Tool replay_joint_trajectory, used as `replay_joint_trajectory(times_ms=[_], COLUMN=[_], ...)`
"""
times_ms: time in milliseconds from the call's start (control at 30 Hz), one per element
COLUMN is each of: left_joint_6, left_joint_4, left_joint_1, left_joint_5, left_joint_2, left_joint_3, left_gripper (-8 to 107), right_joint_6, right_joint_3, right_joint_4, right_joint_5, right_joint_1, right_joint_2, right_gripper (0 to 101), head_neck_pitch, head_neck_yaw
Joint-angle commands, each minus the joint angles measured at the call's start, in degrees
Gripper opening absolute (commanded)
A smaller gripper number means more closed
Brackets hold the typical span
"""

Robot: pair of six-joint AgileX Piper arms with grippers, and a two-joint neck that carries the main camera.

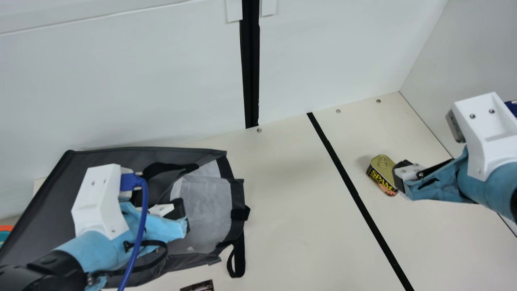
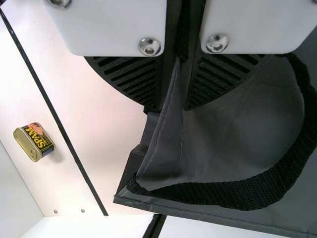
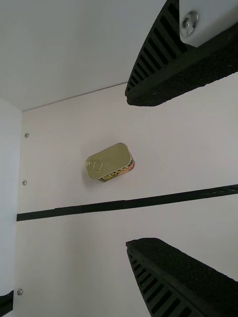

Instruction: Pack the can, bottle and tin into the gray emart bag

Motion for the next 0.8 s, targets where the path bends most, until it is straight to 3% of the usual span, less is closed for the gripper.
replay_joint_trajectory(times_ms=[0, 767], left_joint_6=[0.0, 0.0], left_joint_4=[0.0, 0.0], left_joint_1=[0.0, 0.0], left_joint_5=[0.0, 0.0], left_joint_2=[0.0, 0.0], left_joint_3=[0.0, 0.0], left_gripper=[10, 10], right_joint_6=[-0.7, -10.8], right_joint_3=[0.1, 0.6], right_joint_4=[1.1, 7.2], right_joint_5=[-0.2, -4.7], right_joint_1=[-0.6, -6.9], right_joint_2=[0.7, 9.7], right_gripper=[91, 91], head_neck_pitch=[-1.3, -1.3], head_neck_yaw=[0.0, 0.0])
